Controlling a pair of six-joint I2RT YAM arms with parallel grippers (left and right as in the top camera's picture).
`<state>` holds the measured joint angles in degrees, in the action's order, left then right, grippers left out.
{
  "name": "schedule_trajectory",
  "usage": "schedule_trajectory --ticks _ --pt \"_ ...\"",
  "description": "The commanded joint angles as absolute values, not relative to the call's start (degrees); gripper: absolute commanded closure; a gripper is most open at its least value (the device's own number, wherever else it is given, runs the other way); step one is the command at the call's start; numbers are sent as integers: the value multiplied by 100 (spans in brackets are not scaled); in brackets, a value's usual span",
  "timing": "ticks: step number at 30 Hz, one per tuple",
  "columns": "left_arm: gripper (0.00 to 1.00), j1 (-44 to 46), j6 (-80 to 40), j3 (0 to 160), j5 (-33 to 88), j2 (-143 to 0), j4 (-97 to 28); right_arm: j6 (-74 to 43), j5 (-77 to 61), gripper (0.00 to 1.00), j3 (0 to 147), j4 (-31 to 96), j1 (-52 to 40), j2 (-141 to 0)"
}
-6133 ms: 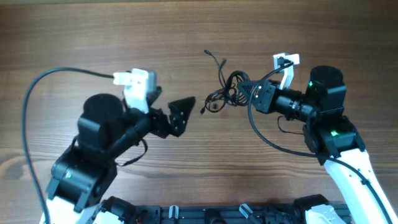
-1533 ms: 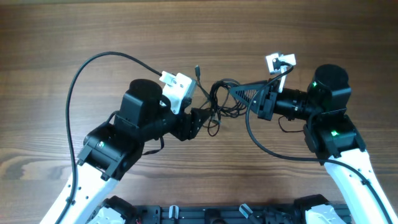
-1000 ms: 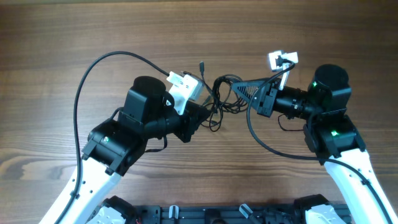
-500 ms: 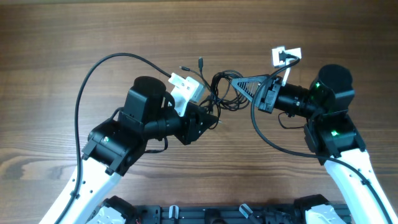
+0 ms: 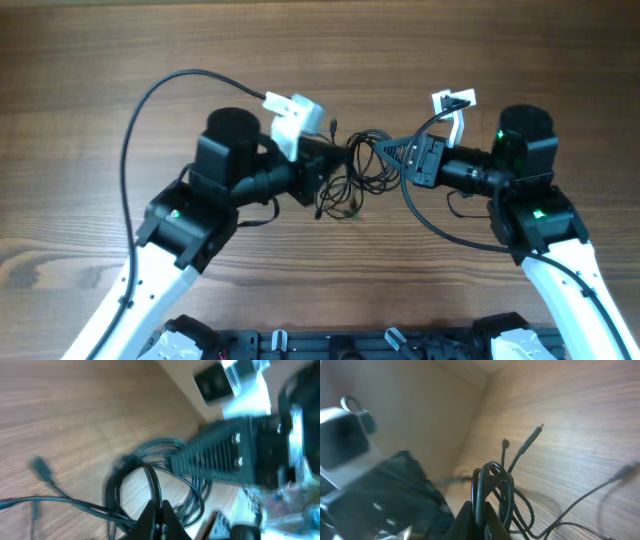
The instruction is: Untangle cables
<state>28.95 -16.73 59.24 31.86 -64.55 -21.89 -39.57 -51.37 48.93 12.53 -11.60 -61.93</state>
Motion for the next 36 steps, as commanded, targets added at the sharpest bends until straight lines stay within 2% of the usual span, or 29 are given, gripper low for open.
schedule_trajectory --ticks 1,4,8,11,12,14,15,16,19,22,25,28,31,34,36 --pt "96 2418 -3133 5970 1680 -5793 -2161 -3597 -4777 96 4939 1470 -1155 -6167" --pt "96 2045 -3736 5968 812 -5258 -2477 -3752 -4309 96 4939 1610 -1155 -6167" --pt "96 1678 -4495 5968 -530 -4440 -3632 -3970 -3959 96 4941 1588 -1155 -6167" --pt "96 1664 -4744 5968 -670 -4298 -4217 -4029 -3994 96 4941 1496 -1155 -6167" --pt "86 1664 -4744 5968 -670 -4313 -4386 -4010 -4128 96 4939 1365 -1155 -6167" --pt "27 1664 -4737 5968 -580 -4322 -4552 -3774 -4578 96 4939 847 -1155 -6167" --pt "11 1664 -4737 5968 -434 -4322 -4541 -3728 -4786 96 4939 517 -1155 -6167" --pt "7 1664 -4735 5968 -379 -4322 -4525 -3730 -4974 96 4941 263 -1157 -6167" --pt "6 1664 -4574 5968 97 -4324 -4397 -3732 -5518 95 4941 -392 -1155 -6167" --pt "2 1664 -3262 5968 1249 -4355 -3846 -3487 -6383 96 4941 -963 -1157 -6167" --pt "0 1664 -2093 5968 2565 -4512 -3203 -3426 -6565 96 4941 -819 -1157 -6167" --pt "0 1664 -1968 5968 3026 -4748 -2775 -3454 -6479 95 4941 -644 -1157 -6167" --pt "1 1837 -1994 5968 3017 -5048 -2344 -4241 -5172 96 4945 84 -1157 -6165" --pt "1 2268 -1981 5968 2659 -5256 -2314 -5675 -3343 95 4950 1000 -1157 -6125" --pt "1 2749 -1450 5968 2394 -5345 -2320 -7061 -2357 95 4952 1557 -1157 -5988"
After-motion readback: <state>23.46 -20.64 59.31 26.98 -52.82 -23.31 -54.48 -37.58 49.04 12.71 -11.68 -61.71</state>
